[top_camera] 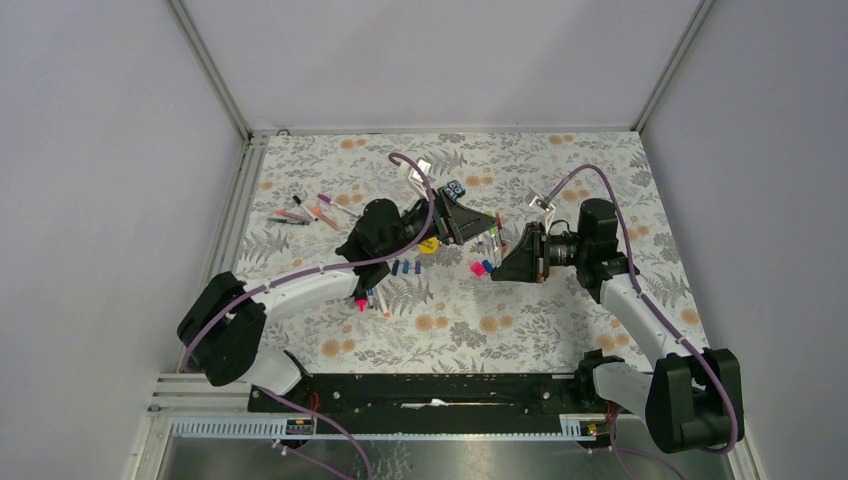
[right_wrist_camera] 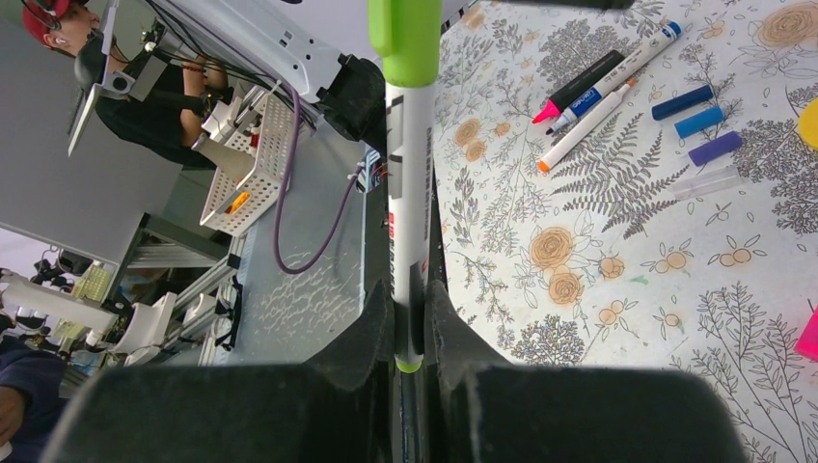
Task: Open the pen caps
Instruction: Open the pen cap from the pen, then place the pen cap at the center of the board, then place the pen at the center of the board.
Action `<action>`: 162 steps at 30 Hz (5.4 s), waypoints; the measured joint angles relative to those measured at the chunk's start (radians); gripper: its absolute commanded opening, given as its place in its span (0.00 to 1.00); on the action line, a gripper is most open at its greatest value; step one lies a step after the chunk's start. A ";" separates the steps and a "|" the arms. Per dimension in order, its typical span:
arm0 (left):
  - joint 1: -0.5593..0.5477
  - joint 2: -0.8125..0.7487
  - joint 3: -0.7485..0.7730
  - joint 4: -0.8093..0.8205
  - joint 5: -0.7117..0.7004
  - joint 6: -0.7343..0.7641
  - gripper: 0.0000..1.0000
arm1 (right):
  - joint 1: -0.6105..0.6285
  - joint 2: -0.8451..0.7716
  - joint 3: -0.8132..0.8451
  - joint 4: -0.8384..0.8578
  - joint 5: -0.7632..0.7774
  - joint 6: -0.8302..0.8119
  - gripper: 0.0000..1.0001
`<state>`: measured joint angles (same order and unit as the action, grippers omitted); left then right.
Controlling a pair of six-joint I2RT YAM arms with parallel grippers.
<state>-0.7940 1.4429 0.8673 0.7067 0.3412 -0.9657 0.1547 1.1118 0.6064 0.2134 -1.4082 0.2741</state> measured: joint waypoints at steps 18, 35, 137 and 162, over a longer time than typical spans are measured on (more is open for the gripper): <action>-0.016 0.077 0.031 0.040 0.090 -0.021 0.00 | 0.000 0.017 -0.002 -0.004 -0.005 0.003 0.00; 0.172 0.079 0.236 0.080 -0.084 0.024 0.00 | -0.001 0.064 -0.089 0.022 -0.010 0.004 0.00; 0.086 -0.159 0.013 -0.899 -0.443 0.389 0.99 | -0.185 0.377 0.217 -0.434 0.784 -0.389 0.00; 0.209 -0.298 -0.139 -0.809 -0.447 0.401 0.99 | -0.069 0.837 0.641 -0.603 0.926 -0.296 0.12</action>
<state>-0.5850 1.1450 0.7280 -0.1024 -0.1055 -0.5644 0.0853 1.9484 1.2472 -0.3897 -0.4820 -0.0219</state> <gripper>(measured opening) 0.989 0.099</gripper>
